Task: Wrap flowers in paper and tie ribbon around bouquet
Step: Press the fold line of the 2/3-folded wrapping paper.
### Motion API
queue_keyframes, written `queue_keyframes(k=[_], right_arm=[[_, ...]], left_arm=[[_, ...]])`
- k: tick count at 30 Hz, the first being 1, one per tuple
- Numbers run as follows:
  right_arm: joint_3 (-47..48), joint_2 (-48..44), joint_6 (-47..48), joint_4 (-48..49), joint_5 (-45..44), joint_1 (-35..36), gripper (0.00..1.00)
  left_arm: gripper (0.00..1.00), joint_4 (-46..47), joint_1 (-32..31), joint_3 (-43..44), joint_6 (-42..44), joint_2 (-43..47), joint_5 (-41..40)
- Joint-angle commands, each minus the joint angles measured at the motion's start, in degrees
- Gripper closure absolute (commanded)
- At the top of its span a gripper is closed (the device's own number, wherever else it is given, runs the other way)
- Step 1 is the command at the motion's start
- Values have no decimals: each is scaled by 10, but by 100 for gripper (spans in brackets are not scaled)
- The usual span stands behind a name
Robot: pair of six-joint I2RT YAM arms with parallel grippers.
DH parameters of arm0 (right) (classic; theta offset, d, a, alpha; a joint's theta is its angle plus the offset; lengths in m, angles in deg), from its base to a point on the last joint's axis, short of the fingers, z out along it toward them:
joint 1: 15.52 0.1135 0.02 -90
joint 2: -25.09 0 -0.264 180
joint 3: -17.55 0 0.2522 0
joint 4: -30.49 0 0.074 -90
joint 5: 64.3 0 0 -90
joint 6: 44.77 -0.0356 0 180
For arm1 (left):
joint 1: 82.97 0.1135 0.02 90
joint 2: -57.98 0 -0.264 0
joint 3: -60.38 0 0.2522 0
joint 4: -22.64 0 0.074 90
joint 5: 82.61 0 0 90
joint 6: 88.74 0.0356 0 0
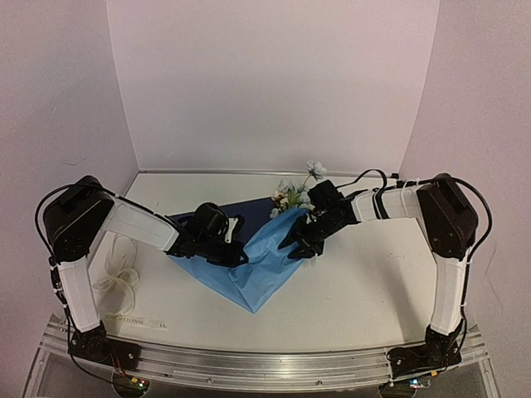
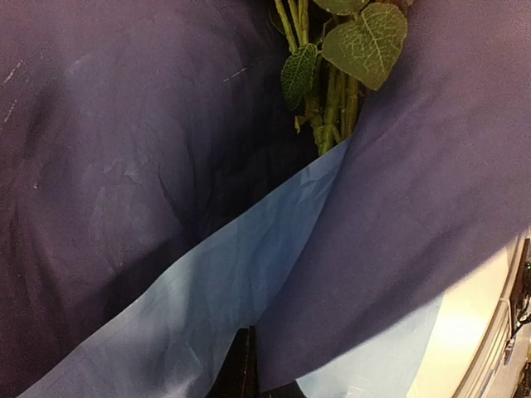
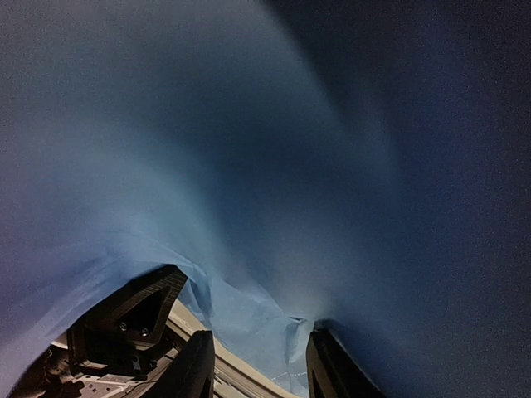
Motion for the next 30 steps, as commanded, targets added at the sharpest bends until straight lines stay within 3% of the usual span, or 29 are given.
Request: queue_keyframes(k=[1,8,12,15,21,30], right_arm=[[19,15,-3,22,-11,0,61],[33,11,3,10,-10,0,61],[36,11,1,7,-10,0,61],[45,14,-1,4,-7,0,62],[48,12,-2,-1,-1,1,62],[33,-11,8,-12,14,3,62]], left_arm=[[91,-17,5,6,22,43,-7],[53,-85,5,4,48,137,-65],[50,-127,-9,4,63,179,-71],[54,-139,-48,3,75,182,-49],[77,-89,-86,-16,65,113,10],[90,-39,-87,-34,29,46,-10]])
